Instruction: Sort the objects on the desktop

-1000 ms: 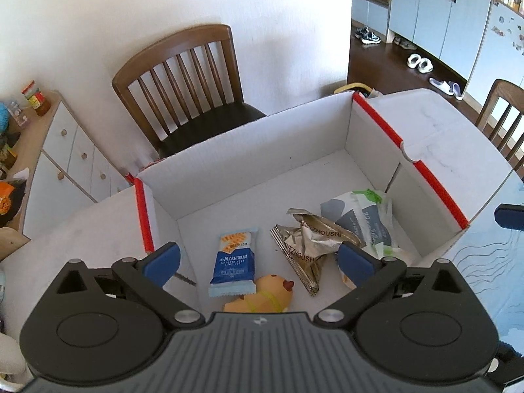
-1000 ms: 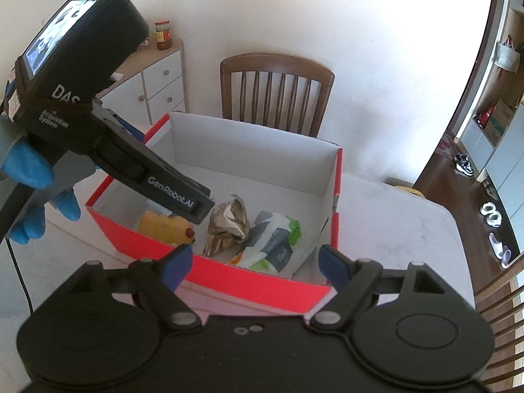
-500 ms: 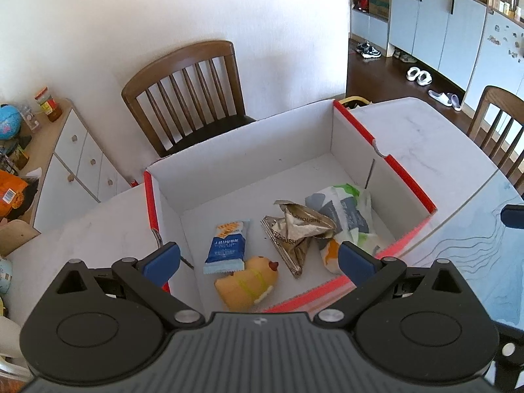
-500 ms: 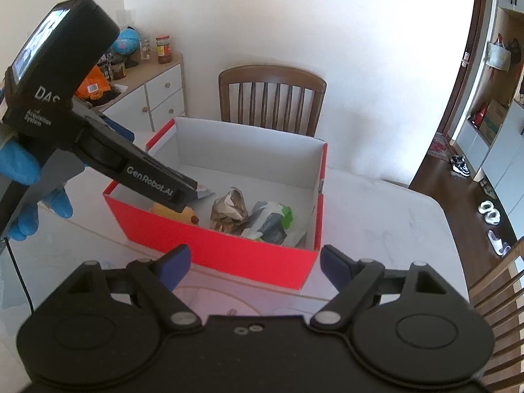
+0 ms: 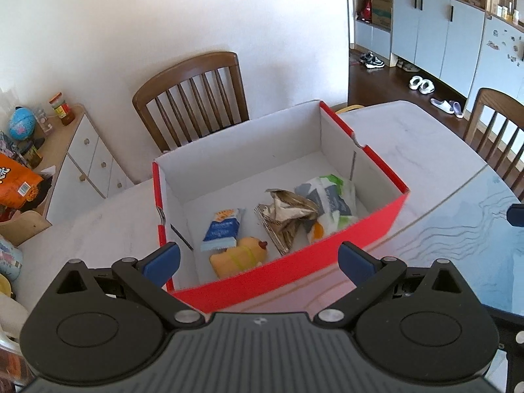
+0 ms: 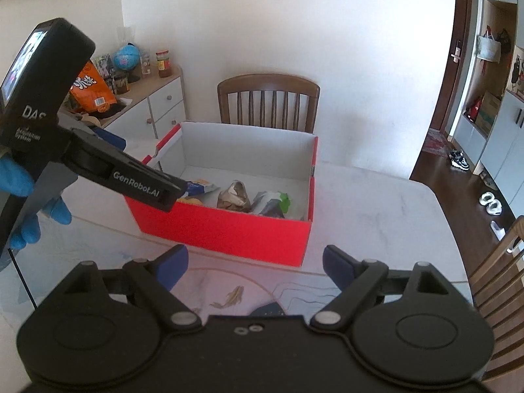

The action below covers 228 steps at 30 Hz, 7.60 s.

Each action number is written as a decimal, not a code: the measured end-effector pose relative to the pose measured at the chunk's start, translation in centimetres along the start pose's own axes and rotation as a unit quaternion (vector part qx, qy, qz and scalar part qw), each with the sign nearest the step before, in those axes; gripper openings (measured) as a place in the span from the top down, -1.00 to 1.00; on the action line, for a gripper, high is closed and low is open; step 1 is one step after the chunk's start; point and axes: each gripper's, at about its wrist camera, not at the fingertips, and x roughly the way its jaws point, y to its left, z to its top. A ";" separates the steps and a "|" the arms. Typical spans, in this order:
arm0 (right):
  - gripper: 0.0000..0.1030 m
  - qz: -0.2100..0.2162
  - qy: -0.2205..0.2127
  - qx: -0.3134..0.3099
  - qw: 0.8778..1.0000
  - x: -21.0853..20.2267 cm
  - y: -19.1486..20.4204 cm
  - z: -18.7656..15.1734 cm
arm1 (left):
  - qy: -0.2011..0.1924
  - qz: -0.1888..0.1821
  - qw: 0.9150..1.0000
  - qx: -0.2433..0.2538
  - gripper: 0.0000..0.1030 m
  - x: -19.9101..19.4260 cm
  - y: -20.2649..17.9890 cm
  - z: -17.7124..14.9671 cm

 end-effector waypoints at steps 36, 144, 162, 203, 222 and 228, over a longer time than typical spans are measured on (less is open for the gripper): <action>-0.80 0.016 -0.026 -0.016 0.999 -5.5 3.9 -5.5 | -0.026 0.001 0.999 -0.046 -1.00 -7.6 0.1 -11.2; -0.69 0.007 0.053 -0.028 0.998 7.7 5.7 -13.5 | -0.113 -0.049 0.992 0.014 -0.56 -2.7 -4.0 -26.1; 0.10 0.021 0.064 -0.009 0.998 7.7 5.2 -13.4 | -0.108 -0.043 0.993 0.028 -0.13 -2.4 -4.8 -26.0; 0.74 0.028 0.040 -0.022 0.999 4.4 6.1 -12.3 | -0.101 -0.058 0.993 -0.016 0.09 -3.9 -3.7 -24.6; 0.18 0.041 0.072 -0.011 0.996 7.2 5.8 -13.5 | -0.085 -0.058 0.994 -0.019 0.09 -2.9 -3.8 -24.9; 0.55 0.045 0.074 -0.013 0.996 7.3 6.0 -13.3 | -0.085 -0.058 0.994 -0.018 0.09 -2.9 -3.9 -24.9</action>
